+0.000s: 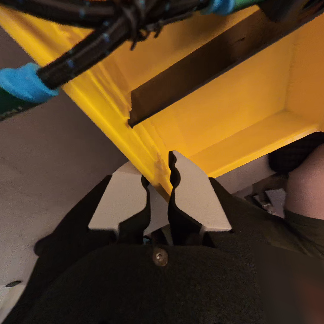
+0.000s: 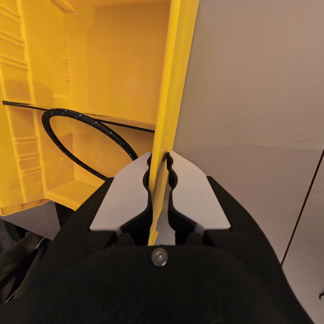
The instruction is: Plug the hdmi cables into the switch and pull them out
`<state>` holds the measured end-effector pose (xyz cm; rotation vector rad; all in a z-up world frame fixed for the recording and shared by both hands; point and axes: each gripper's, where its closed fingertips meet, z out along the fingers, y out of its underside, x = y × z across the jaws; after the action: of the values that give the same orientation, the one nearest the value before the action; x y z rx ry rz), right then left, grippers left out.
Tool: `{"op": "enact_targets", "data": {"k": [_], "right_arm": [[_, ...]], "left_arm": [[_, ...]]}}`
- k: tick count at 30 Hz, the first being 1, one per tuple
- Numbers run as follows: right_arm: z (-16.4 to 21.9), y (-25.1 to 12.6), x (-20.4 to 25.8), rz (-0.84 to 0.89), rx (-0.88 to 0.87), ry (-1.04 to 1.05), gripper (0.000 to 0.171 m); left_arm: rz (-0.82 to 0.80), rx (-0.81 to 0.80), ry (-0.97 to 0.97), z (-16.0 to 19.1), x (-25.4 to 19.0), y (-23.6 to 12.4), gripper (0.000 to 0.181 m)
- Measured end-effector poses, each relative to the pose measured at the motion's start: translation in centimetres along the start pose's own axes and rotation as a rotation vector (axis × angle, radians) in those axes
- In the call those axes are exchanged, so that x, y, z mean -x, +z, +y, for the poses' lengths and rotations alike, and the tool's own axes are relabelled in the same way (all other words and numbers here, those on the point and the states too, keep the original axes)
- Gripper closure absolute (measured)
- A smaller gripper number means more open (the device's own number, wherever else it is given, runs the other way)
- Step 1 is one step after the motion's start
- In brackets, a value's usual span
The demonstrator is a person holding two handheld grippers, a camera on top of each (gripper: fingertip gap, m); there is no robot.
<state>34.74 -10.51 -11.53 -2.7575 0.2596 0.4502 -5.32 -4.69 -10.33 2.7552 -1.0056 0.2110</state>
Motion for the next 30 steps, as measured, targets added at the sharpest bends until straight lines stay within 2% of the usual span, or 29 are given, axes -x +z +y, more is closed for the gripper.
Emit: {"op": "enact_targets", "data": {"k": [4, 16, 18, 24, 30], "right_arm": [[-0.1, 0.0, 0.1, -0.023, -0.006, -0.032, 0.154], [0.0, 0.0, 0.4, -0.047, 0.001, -0.043, 0.152], [0.0, 0.2, 0.9, -0.058, 0.010, -0.059, 0.152], [-0.3, 0.6, 1.7, -0.028, 0.045, -0.095, 0.154], [-0.5, 0.8, 1.9, -0.010, 0.060, -0.111, 0.155]], "left_arm": [[-0.013, 0.044, -0.040, 2.1, 1.3, -0.1, 0.174], [0.035, 0.009, -0.163, 9.8, 7.3, -0.3, 0.174], [0.042, -0.013, -0.177, 10.1, 8.7, -0.6, 0.174], [-0.034, -0.048, -0.057, 9.1, 13.9, -1.8, 0.174], [-0.171, 0.028, 0.140, 7.5, 19.2, -3.3, 0.175]]}}
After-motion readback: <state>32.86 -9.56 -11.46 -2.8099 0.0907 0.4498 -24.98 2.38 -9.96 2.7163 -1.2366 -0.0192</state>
